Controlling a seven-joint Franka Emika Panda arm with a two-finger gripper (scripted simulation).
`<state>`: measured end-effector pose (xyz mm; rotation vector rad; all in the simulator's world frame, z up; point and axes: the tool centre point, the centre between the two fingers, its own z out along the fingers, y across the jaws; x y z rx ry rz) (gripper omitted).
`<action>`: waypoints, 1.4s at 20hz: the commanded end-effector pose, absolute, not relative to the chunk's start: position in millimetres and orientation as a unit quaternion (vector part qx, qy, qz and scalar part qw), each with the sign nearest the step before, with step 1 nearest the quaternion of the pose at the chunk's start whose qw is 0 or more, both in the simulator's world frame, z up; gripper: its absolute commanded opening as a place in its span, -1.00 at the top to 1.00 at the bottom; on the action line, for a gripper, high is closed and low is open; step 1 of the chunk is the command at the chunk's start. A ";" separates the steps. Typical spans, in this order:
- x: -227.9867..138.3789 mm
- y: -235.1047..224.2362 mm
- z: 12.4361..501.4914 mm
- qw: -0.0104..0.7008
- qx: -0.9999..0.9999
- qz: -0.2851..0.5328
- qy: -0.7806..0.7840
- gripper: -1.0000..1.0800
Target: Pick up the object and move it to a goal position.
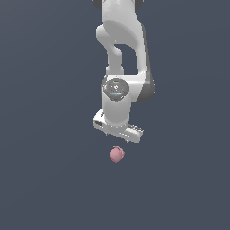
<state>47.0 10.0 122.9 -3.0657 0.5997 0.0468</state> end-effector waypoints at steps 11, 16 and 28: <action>88.9 7.2 95.7 0.002 -0.949 0.003 0.315 -0.92; 95.3 7.0 90.7 0.000 -0.942 0.001 0.335 -0.92; 95.9 6.9 68.9 0.000 -0.941 0.000 0.339 -0.92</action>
